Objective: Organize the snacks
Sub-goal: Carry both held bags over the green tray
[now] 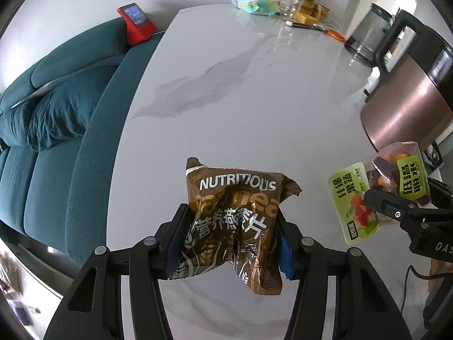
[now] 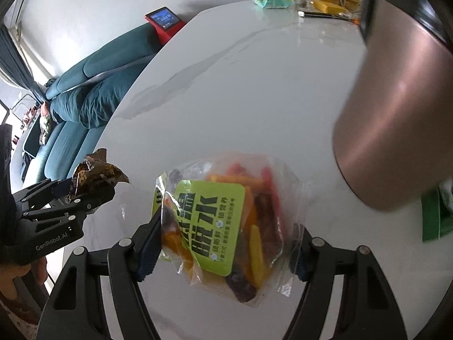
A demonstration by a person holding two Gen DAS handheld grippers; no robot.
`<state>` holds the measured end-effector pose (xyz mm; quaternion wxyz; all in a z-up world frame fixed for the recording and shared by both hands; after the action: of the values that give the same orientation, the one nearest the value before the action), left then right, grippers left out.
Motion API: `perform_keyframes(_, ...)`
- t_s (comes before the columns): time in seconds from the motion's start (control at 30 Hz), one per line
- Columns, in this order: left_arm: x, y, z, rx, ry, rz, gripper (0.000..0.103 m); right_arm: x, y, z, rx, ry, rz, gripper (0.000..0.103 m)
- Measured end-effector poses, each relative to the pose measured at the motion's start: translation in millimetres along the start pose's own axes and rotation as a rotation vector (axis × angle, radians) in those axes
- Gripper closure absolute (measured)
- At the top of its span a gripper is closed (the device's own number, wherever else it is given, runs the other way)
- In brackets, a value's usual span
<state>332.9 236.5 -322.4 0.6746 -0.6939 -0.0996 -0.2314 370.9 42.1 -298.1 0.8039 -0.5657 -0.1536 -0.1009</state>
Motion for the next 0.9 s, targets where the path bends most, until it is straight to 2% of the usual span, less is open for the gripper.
perform_keyframes(0.33, -1.3, -17.7, -68.0, -0.058, 0.087, -0.018, 0.054, -21.2, -42.8, -53.9, -0.004, 0.104, -0.048, 0.000)
perform_keyframes(0.9, 32.7, -25.9, -233.2, -0.167, 0.271, -0.017, 0.054, -53.3, -123.7, -207.8, -0.060, 0.297, -0.118, 0.000)
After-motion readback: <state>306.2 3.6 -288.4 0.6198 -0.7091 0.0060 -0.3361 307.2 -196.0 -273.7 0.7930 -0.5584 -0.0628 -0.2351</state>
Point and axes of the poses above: each gripper's, at about its wrist camera, not at the fingertips, and y roughly the way its jaws point, z to its left, x to its top, the point moved 7 cm from there along y, roughly the way its jaws point, and after that the axes turned 13 degrees about y, right-handed, at the moved point
